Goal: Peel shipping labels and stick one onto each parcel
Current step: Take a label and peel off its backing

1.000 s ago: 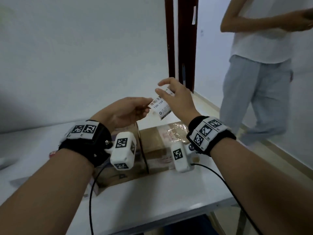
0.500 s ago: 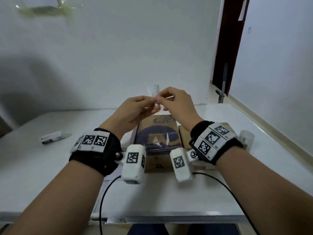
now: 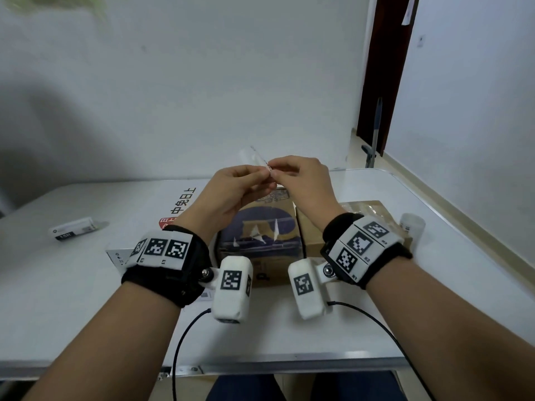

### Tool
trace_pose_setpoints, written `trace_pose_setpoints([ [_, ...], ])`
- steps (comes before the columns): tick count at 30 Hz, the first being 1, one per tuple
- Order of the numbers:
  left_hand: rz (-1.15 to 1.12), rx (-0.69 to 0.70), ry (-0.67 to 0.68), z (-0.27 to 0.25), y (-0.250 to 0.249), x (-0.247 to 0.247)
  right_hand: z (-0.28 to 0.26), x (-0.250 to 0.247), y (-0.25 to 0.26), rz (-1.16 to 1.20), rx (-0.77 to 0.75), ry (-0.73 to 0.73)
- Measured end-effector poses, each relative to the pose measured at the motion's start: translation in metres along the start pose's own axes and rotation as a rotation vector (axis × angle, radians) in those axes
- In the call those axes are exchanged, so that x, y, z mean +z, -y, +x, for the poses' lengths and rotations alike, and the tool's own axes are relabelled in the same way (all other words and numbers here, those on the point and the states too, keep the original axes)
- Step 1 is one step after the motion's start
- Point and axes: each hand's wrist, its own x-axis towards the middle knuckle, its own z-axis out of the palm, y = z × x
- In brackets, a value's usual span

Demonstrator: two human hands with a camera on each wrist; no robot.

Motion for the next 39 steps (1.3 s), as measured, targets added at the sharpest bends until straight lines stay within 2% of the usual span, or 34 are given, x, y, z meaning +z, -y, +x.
trace_pose_setpoints([
  [10, 0.175, 0.087, -0.057, -0.002, 0.0, 0.006, -0.004, -0.001, 0.005, 0.011, -0.022, 0.008],
  [19, 0.212, 0.125, -0.093, -0.006, 0.0, 0.007, -0.007, 0.0, 0.003, 0.098, -0.009, 0.027],
  [25, 0.258, 0.126, -0.096, -0.009, -0.002, 0.008, -0.007, -0.001, -0.003, 0.157, 0.051, 0.049],
  [33, 0.314, 0.144, -0.076, -0.009, 0.0, 0.013, -0.008, -0.002, -0.008, 0.208, 0.127, 0.002],
  [39, 0.376, 0.098, -0.048, -0.007, 0.001, 0.013, -0.007, -0.007, -0.01, 0.237, 0.193, 0.031],
])
